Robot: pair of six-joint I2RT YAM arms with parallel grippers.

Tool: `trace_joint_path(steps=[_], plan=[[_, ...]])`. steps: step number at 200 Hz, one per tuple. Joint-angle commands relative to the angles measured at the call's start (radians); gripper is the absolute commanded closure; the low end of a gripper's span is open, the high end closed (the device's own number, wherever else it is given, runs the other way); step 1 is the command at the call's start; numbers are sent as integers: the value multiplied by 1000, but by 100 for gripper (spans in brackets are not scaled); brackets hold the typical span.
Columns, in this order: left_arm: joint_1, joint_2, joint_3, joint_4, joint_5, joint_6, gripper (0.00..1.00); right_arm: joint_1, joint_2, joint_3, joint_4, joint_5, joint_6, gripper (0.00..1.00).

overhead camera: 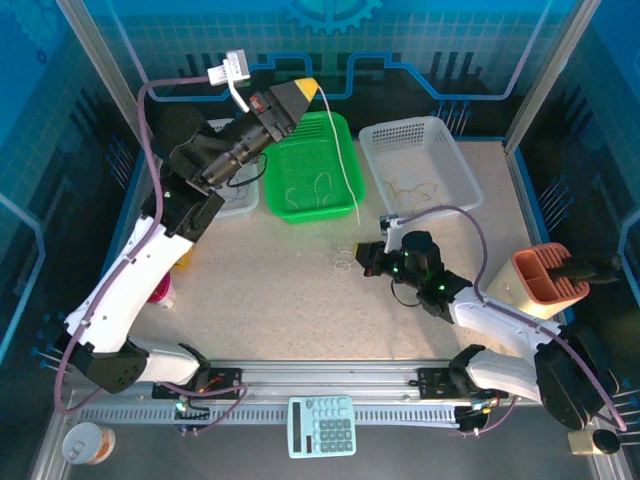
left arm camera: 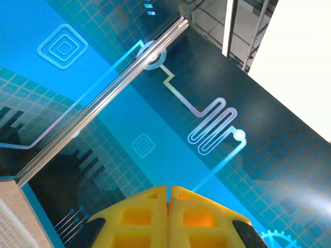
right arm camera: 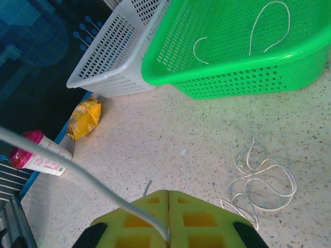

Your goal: Untangle the cables

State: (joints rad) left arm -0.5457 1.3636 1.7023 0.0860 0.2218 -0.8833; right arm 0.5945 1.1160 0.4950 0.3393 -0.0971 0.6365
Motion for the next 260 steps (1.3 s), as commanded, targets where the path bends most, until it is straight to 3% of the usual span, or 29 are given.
trace_joint_path(steps=[1,51,59,92,107,211,260], plan=[[6,-1,18,29,-4,13,100,-7,-16,-15,-6,24,2,100],[47,43,31,-20,6,27,100,-8,-9,7,-28,11,7,100],[55,56,37,-27,10,28,100,-8,-7,14,-29,1,6,93],[79,116,64,-22,42,12,100,-7,-20,40,-62,-21,-2,50],[91,155,90,-31,63,9,100,-8,-37,45,-92,-17,-7,39],[202,471,401,-160,121,73,100,-12,-219,22,-307,61,-31,34],[226,541,375,-253,58,215,100,-12,-279,13,-373,84,-38,34]])
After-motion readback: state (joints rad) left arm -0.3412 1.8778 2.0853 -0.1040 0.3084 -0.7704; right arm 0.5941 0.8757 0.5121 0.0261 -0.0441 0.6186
